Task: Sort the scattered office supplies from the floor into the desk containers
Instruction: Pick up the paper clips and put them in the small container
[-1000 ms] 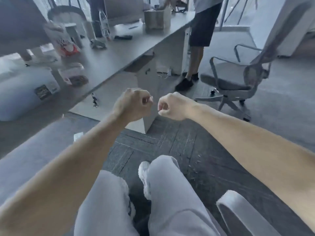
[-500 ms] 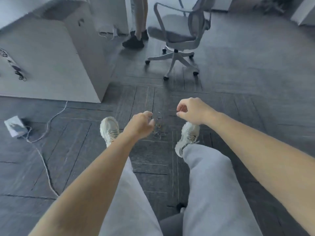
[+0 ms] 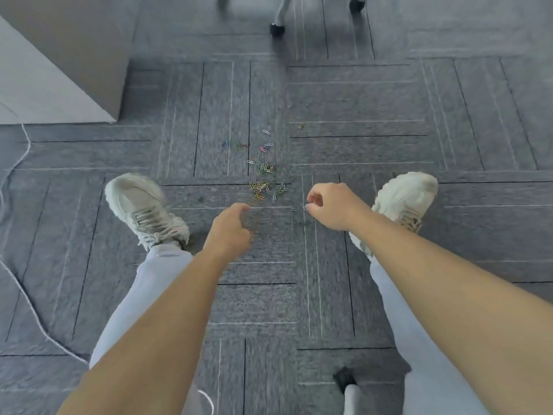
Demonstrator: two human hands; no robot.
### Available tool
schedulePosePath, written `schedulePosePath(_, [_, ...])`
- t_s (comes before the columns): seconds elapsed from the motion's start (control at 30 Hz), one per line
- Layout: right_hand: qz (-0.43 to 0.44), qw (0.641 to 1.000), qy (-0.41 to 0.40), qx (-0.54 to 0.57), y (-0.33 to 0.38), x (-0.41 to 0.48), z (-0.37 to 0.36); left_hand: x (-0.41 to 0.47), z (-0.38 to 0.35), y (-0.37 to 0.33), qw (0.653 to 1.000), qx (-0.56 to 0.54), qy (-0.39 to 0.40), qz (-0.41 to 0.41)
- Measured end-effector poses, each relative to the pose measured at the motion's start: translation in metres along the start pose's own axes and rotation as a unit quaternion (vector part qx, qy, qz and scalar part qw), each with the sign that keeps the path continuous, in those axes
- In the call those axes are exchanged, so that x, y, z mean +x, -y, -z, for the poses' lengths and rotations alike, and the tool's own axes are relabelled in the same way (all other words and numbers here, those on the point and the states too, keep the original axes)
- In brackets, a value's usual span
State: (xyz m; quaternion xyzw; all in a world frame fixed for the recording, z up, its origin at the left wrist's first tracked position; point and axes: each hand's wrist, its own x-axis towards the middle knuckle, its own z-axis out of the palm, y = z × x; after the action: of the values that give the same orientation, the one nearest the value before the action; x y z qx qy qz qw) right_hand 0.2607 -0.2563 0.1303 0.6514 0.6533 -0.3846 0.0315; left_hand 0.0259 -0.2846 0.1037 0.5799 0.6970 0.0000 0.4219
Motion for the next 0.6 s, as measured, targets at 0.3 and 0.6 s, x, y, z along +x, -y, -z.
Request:
schedulePosePath(0.3, [-0.113, 0.991, 0.072, -0.026, -0.066, 0.157, -0.090, 0.155, -0.074, 0.050, 0.996, 0.025, 0.040, 0.082])
schedulePosePath(0.6, [-0.382, 0.912, -0.001, 0.148, -0.096, 0.206, -0.176, 0.213, -0.131, 0.066, 0.994, 0.020, -0.036, 0.099])
